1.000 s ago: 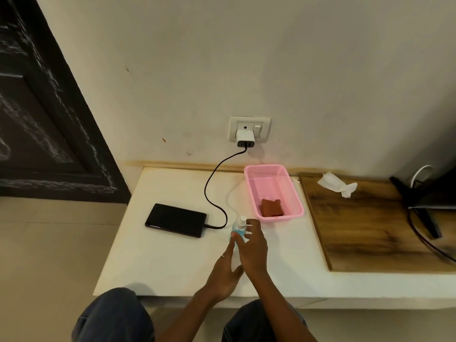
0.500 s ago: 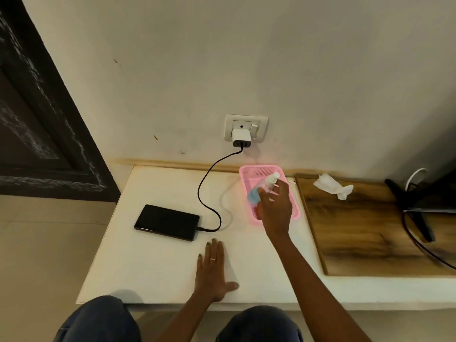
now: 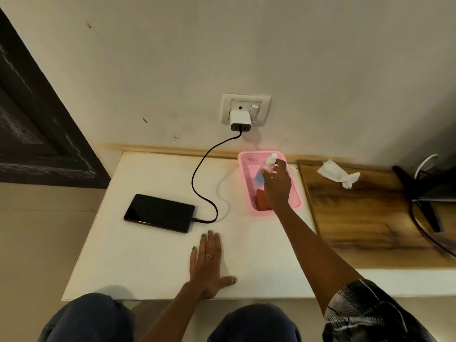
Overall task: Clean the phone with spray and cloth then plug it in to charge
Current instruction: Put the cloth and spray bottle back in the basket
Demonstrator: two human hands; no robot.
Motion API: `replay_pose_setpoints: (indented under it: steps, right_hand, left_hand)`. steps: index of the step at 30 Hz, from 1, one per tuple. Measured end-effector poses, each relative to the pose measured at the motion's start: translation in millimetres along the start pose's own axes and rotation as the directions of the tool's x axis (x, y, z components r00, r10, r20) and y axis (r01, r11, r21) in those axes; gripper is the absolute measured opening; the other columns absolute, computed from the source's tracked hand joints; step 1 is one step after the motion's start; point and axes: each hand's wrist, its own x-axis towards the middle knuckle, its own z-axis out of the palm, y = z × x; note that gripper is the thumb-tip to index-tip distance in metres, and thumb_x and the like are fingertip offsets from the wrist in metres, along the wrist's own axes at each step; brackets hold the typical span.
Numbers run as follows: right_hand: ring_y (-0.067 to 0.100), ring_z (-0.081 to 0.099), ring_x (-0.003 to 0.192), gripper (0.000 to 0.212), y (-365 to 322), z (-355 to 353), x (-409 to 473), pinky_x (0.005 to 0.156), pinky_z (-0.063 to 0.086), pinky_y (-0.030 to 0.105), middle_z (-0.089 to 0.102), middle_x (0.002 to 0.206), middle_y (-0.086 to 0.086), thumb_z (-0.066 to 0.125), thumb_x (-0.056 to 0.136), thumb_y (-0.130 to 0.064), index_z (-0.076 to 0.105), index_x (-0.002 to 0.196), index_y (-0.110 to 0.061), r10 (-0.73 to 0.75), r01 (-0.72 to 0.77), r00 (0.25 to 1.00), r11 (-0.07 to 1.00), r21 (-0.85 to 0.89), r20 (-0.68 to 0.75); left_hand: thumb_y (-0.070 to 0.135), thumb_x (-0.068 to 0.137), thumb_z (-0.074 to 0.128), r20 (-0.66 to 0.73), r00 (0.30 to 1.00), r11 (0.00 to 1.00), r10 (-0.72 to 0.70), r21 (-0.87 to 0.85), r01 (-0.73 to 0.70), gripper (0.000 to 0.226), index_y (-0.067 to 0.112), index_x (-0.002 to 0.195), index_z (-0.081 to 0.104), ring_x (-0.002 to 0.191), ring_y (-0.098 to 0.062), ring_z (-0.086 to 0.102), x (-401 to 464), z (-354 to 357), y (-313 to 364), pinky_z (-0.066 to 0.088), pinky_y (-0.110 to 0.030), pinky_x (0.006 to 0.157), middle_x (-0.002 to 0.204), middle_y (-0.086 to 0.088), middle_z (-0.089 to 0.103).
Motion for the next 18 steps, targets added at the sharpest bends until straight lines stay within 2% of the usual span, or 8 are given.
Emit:
replay_pose_setpoints:
  steps: [7, 14, 18]
  right_hand:
    - [0.029, 0.06, 0.105, 0.039, 3, 11, 19, 0.093, 0.05, 0.041, 0.062, 0.116, 0.013, 0.057, 0.091, -0.02, 0.045, 0.126, -0.008, 0.056, -0.055, 0.998, 0.997, -0.048, 0.021]
    - [0.025, 0.061, 0.101, 0.045, 13, 10, 20, 0.079, 0.044, 0.024, 0.062, 0.116, 0.011, 0.058, 0.091, -0.02, 0.039, 0.131, -0.01, -0.024, 0.031, 0.999, 0.986, -0.161, 0.048]
    - [0.025, 0.062, 0.1, 0.054, 9, 7, 19, 0.079, 0.049, 0.028, 0.061, 0.118, 0.011, 0.058, 0.09, -0.016, 0.033, 0.138, -0.012, 0.061, -0.052, 0.995, 0.992, -0.118, 0.073]
  left_hand:
    - [0.065, 0.082, 0.051, 0.008, 1.0, 1.0, -0.007, -0.013, 0.008, 0.114, 0.015, 0.142, -0.032, 0.139, -0.027, -0.034, 0, 1, 0, -0.017, -0.044, 0.112, 0.15, -0.009, -0.039]
    - [0.065, 0.082, 0.051, 0.022, 1.0, 1.0, 0.0, -0.016, 0.001, 0.115, 0.015, 0.142, -0.033, 0.138, -0.026, -0.035, 1, 0, -2, -0.017, -0.045, 0.113, 0.149, -0.008, -0.041]
    - [0.065, 0.082, 0.051, 0.004, 1.0, 1.0, -0.012, -0.027, 0.012, 0.114, 0.015, 0.142, -0.032, 0.138, -0.026, -0.035, 2, 1, -2, -0.017, -0.045, 0.113, 0.15, -0.008, -0.04]
